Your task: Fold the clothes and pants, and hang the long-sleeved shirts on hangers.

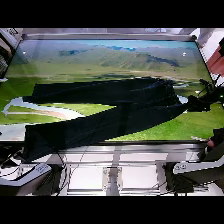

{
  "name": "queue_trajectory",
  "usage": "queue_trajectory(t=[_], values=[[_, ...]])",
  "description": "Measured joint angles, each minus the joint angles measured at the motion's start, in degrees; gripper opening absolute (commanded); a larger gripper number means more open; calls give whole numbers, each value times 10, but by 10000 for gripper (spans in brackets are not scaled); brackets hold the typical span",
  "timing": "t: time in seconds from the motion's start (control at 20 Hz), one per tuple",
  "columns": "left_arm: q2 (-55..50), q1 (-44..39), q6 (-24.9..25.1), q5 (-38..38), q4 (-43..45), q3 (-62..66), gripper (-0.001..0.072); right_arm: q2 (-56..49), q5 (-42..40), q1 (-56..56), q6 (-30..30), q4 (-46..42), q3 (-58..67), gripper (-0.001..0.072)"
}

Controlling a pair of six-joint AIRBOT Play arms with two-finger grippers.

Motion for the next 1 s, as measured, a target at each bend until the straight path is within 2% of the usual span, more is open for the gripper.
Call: queue_trajectory(t=[0.6,0.65,0.7,0.75,1.0], values=[[0,1,47,69,-43,-26,342,0,16,0,0,16,0,286],[0,1,48,70,-43,-31,294,0,17,0,0,19,0,286],[0,1,49,70,-43,-35,143,0,17,0,0,21,0,286],[0,1,51,68,-43,-37,36,0,17,0,0,23,0,286],[0,1,55,59,-51,-30,27,0,15,0,-3,19,14,287]])
